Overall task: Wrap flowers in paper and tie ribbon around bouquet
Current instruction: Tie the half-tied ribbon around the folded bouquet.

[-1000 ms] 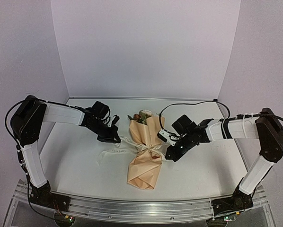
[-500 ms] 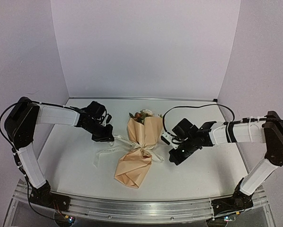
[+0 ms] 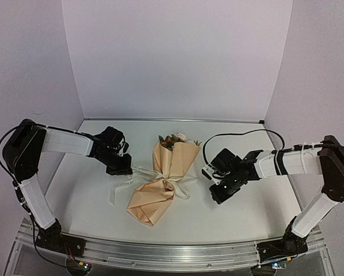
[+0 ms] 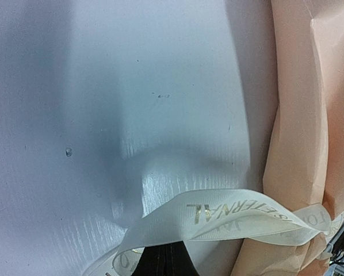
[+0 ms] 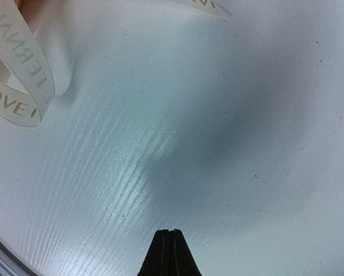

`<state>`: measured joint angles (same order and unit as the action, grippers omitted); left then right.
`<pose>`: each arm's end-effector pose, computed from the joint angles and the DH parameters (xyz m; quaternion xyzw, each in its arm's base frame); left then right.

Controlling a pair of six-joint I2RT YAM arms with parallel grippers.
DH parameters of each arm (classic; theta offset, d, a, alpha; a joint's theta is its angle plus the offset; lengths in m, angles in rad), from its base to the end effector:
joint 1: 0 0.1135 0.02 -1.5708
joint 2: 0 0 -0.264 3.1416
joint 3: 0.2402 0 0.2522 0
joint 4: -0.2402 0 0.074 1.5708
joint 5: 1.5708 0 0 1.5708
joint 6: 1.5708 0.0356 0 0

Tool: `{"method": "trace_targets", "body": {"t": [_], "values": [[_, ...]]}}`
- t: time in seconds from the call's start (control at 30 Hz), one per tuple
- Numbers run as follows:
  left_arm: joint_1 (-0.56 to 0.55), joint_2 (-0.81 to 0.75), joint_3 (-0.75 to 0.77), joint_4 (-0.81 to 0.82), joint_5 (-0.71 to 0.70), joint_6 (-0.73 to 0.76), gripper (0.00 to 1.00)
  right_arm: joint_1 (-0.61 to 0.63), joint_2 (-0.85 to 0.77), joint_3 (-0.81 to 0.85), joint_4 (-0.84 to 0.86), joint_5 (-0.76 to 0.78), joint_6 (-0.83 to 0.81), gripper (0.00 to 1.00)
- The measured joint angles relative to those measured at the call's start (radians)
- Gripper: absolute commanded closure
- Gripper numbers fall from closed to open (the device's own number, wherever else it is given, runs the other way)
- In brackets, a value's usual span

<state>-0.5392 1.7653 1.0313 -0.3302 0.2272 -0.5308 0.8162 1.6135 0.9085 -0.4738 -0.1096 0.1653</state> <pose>0.2926 -0.1845 0.1580 0.0325 0.9617 -0.2214 0.1582 0.2016 0.2201 0.1631 -0.3232 0.9246 0.1390 0.1462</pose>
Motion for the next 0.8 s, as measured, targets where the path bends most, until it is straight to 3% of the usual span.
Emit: {"method": "trace_targets", "body": {"t": [0.8], "values": [[0.023, -0.007, -0.026, 0.045, 0.032, -0.007, 1.00, 0.000, 0.007, 0.030, -0.014, 0.019, 0.039, 1.00]]}}
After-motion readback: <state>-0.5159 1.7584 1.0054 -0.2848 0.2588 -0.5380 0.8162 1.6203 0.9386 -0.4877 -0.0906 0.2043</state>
